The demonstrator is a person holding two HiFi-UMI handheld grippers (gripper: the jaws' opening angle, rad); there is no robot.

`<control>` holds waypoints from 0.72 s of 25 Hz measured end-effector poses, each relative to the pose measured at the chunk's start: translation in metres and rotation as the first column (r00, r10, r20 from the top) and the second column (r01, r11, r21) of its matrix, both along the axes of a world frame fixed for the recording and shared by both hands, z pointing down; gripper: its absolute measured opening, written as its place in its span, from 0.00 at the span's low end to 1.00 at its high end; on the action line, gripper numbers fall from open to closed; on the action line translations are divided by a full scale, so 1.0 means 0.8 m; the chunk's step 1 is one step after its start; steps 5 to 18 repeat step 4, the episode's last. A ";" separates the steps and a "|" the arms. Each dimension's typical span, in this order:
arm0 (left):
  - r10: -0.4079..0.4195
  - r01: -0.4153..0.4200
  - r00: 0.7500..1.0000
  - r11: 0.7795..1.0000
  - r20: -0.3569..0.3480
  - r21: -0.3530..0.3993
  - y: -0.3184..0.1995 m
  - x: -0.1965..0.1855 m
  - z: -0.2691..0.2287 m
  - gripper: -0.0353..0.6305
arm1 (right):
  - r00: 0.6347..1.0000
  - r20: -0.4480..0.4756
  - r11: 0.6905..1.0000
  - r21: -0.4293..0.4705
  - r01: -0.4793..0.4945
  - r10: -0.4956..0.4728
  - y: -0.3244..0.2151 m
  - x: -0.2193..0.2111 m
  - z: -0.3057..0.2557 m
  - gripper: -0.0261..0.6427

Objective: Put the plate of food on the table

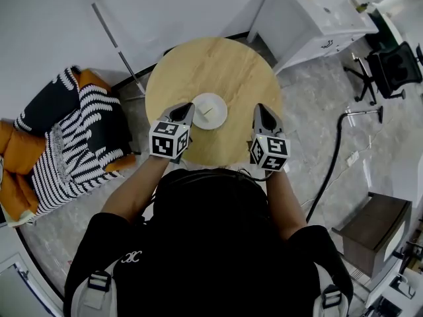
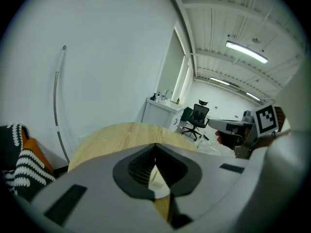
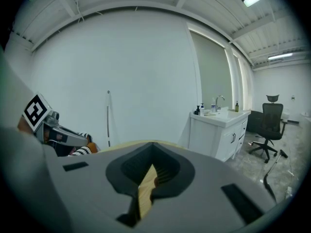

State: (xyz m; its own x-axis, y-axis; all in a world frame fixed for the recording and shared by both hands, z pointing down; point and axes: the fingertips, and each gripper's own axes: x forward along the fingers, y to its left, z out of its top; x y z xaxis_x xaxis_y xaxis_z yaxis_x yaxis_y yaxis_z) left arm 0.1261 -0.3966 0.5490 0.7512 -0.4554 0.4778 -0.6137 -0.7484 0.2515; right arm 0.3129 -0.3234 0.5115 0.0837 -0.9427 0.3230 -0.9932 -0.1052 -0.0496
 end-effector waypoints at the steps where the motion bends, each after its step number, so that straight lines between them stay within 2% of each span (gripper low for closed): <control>1: 0.002 -0.002 1.000 1.000 0.001 -0.001 0.000 0.000 0.001 0.07 | 1.000 0.003 1.000 -0.002 -0.003 0.003 0.001 0.001 0.001 0.05; 18: 0.006 -0.006 1.000 1.000 0.005 -0.005 0.001 0.001 0.004 0.07 | 1.000 0.008 1.000 -0.008 -0.006 0.007 0.003 0.001 0.004 0.05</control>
